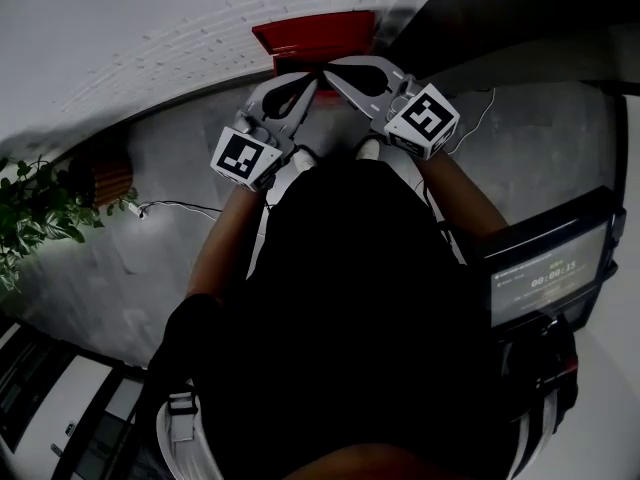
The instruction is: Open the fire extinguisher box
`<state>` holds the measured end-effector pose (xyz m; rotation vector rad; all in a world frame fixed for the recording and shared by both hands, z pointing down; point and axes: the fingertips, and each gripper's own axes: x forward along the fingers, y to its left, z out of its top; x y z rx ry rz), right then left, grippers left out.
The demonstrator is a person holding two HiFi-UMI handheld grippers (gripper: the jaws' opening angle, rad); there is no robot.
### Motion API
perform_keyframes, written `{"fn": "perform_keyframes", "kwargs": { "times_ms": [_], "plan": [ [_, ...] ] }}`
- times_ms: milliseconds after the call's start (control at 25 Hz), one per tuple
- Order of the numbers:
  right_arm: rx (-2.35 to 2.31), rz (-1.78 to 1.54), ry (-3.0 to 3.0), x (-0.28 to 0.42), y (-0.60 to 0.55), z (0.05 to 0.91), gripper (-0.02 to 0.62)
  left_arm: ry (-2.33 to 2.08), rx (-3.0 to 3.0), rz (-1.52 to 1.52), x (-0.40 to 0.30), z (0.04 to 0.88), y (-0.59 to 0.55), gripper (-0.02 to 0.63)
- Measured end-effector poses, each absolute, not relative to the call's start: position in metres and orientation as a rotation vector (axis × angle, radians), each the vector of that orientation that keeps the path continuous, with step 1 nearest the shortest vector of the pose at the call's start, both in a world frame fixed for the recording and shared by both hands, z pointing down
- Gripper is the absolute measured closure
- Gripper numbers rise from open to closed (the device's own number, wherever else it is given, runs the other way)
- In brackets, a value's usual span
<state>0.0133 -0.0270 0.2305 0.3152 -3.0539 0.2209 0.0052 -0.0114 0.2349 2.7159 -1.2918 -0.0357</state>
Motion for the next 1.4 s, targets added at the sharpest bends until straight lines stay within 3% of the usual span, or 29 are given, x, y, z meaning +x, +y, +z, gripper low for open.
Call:
{"fn": "perform_keyframes", "kwargs": {
  "times_ms": [1400],
  "plan": [
    [0.302,0.192,-3.095,-0.008,-0.026,0.226,0.586,-1.369,2.726,-0.121,-0.023,0.232,-0.018,0.604]
  ]
}}
